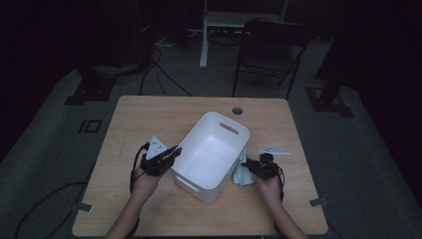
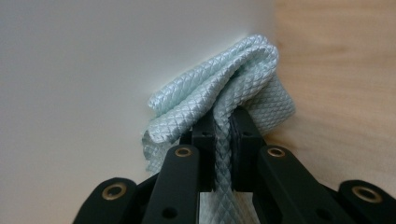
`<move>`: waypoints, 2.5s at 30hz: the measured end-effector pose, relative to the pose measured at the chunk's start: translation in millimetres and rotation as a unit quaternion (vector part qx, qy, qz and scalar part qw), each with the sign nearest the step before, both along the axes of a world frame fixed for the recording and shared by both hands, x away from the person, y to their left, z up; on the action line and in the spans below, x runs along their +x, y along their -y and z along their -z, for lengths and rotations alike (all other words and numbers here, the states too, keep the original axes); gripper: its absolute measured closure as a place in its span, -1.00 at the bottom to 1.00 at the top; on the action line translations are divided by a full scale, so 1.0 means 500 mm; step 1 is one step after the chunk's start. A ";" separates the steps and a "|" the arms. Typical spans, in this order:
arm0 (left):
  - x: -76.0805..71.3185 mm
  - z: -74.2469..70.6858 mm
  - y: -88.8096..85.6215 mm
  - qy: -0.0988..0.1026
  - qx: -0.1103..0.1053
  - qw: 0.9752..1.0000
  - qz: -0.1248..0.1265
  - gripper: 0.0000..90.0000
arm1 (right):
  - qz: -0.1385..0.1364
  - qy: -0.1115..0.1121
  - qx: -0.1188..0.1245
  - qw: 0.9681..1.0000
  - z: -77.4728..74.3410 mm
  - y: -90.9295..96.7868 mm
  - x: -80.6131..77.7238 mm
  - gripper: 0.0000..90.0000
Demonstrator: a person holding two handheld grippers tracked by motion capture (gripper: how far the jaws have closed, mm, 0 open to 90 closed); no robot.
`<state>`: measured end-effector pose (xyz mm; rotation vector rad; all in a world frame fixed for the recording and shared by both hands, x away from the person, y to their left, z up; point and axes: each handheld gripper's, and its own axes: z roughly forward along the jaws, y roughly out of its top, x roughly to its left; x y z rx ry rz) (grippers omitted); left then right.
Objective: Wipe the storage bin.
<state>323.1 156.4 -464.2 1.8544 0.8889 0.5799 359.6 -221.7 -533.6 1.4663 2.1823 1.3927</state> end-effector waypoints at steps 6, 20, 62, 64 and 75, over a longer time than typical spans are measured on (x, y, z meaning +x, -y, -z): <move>0.000 0.000 0.002 0.002 0.001 1.000 -0.005 0.84 | 0.009 -0.024 -0.017 1.000 0.026 -0.003 0.012 0.85; -0.005 0.000 0.011 0.000 0.001 1.000 -0.018 0.84 | -0.061 0.107 0.080 0.989 -0.104 -0.022 -0.102 0.85; -0.016 -0.004 0.037 -0.005 0.016 0.999 -0.039 0.84 | -0.059 0.062 0.038 0.996 -0.063 -0.034 -0.093 0.85; -0.015 -0.004 0.036 -0.009 0.011 0.999 -0.038 0.82 | -0.057 0.044 0.032 0.997 -0.046 -0.031 -0.080 0.85; -0.020 -0.003 0.042 -0.006 0.012 0.997 -0.073 0.83 | -0.049 -0.024 0.007 0.999 0.016 -0.031 -0.045 0.85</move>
